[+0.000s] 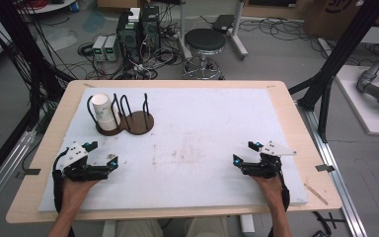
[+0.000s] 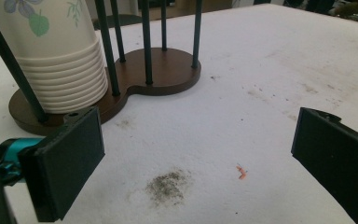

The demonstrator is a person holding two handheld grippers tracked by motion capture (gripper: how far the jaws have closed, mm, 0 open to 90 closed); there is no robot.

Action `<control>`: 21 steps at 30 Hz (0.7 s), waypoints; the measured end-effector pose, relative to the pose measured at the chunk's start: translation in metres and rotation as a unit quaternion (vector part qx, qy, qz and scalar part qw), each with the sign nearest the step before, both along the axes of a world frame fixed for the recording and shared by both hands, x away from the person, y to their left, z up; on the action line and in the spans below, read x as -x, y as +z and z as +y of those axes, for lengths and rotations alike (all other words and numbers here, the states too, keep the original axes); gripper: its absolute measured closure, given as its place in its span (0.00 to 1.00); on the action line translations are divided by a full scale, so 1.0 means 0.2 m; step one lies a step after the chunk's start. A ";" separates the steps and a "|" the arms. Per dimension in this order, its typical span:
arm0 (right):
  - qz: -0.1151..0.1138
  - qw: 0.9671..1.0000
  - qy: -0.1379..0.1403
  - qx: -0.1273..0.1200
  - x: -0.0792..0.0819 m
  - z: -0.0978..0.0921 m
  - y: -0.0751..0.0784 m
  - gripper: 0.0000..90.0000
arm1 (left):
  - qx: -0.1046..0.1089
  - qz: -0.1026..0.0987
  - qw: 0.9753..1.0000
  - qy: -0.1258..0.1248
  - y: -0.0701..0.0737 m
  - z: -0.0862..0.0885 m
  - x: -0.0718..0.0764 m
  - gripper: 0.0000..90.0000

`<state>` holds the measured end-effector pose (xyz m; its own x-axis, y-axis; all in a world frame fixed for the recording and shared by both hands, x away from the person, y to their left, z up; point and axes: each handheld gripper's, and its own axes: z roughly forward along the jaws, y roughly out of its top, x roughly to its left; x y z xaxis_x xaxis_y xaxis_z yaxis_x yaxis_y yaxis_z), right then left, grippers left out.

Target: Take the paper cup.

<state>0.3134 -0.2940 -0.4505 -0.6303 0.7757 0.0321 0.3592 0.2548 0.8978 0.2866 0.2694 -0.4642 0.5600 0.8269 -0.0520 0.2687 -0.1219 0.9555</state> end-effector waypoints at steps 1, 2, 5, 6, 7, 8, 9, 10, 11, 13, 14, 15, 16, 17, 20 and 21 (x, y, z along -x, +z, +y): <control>-0.001 1.000 0.000 0.000 0.00 0.00 0.00 0.18 | 0.000 0.000 1.000 0.000 0.00 0.00 0.00 0.03; -0.002 1.000 0.000 0.000 0.00 0.00 0.00 0.18 | 0.000 0.000 1.000 0.000 0.00 0.00 0.00 0.03; 0.000 1.000 0.000 0.000 0.00 0.00 0.00 0.18 | -0.002 0.000 1.000 0.000 0.00 0.00 0.00 0.03; 0.002 1.000 0.000 -0.001 0.00 0.00 0.00 0.18 | -0.003 0.001 1.000 -0.001 0.00 0.00 0.00 0.03; 0.002 1.000 -0.001 -0.001 0.00 0.00 0.00 0.18 | -0.003 0.003 1.000 0.000 0.01 0.00 0.00 0.03; 0.000 1.000 0.000 0.000 0.00 0.00 0.00 0.18 | -0.002 0.005 1.000 -0.001 0.01 0.00 0.00 0.03; 0.000 1.000 0.000 0.000 0.00 0.00 0.00 0.18 | -0.002 0.005 1.000 -0.001 0.01 0.00 0.00 0.03; -0.001 1.000 0.000 0.000 0.00 0.00 0.00 0.18 | 0.001 0.002 1.000 -0.001 0.03 0.00 -0.01 0.03; -0.001 1.000 0.000 0.000 0.00 0.00 0.00 0.18 | 0.001 0.002 1.000 -0.001 0.03 0.00 -0.01 0.03; 0.000 1.000 0.001 0.000 0.00 0.00 0.00 0.18 | 0.005 -0.004 1.000 -0.004 0.08 0.01 -0.01 0.03; 0.000 1.000 0.001 0.000 0.00 0.00 0.00 0.18 | 0.005 -0.004 1.000 -0.004 0.08 0.01 -0.01 0.03; 0.000 1.000 0.001 0.000 0.00 0.00 0.00 0.18 | 0.011 -0.007 1.000 -0.006 0.12 0.02 -0.02 0.03; 0.000 1.000 0.002 0.000 0.00 0.00 0.00 0.18 | 0.014 -0.008 1.000 -0.010 0.15 0.04 -0.02 0.03; 0.001 1.000 0.001 0.000 0.00 0.00 0.00 0.18 | 0.020 -0.009 1.000 -0.011 0.17 0.04 -0.03 0.03; 0.002 1.000 0.002 -0.001 0.00 0.00 0.00 0.18 | 0.020 -0.018 1.000 -0.016 0.24 0.07 -0.05 0.03; 0.002 1.000 0.002 -0.001 0.00 0.00 0.00 0.18 | 0.022 -0.022 0.999 -0.020 0.30 0.08 -0.06 0.03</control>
